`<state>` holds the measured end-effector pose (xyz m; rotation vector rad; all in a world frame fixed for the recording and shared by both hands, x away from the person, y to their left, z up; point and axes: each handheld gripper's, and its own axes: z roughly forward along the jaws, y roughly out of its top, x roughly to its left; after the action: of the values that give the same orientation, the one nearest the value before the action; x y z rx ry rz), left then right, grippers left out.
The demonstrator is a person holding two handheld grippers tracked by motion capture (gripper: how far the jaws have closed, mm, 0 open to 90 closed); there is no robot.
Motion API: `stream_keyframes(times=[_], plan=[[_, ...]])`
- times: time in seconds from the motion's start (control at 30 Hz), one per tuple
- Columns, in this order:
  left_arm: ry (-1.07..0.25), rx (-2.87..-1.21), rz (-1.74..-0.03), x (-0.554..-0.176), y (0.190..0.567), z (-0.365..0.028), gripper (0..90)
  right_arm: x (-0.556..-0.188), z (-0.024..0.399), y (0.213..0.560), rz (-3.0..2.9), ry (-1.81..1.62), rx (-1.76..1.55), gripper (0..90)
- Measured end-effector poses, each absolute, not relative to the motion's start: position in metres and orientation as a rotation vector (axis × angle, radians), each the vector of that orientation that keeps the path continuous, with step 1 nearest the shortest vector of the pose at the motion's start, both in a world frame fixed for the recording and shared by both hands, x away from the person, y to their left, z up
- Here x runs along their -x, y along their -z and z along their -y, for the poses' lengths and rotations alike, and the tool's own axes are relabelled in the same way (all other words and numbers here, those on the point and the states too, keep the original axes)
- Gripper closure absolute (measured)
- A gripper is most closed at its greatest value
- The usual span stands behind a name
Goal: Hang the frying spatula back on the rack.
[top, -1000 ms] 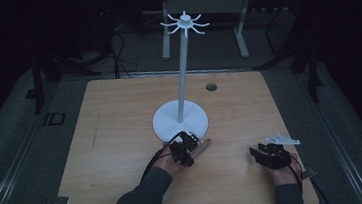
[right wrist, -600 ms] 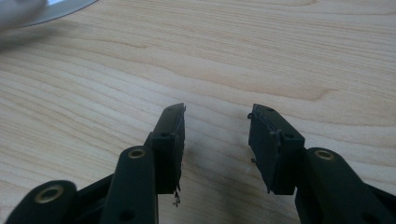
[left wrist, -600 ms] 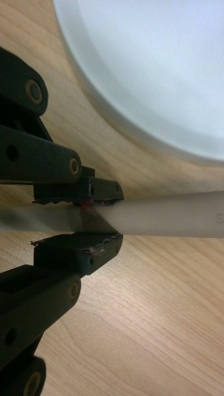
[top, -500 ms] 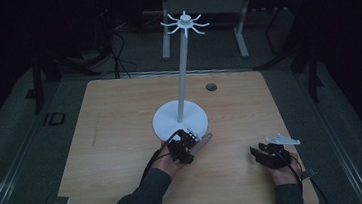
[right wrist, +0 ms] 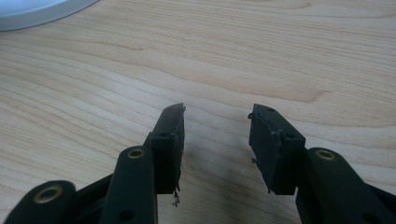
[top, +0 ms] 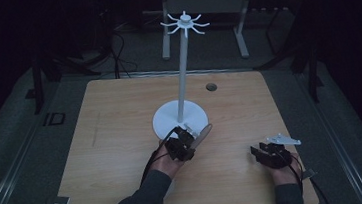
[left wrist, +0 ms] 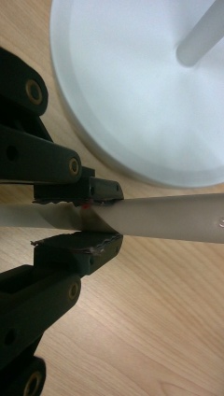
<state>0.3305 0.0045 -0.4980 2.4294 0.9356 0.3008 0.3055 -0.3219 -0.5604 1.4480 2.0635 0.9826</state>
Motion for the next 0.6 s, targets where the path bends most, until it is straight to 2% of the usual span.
stream_keyframes(times=[0.6], plan=[[-0.444, -2.230, -1.019, -0.323, 0.473, -0.008, 74.2, -0.306, 0.322, 0.560, -2.059, -0.979, -1.436, 55.0]])
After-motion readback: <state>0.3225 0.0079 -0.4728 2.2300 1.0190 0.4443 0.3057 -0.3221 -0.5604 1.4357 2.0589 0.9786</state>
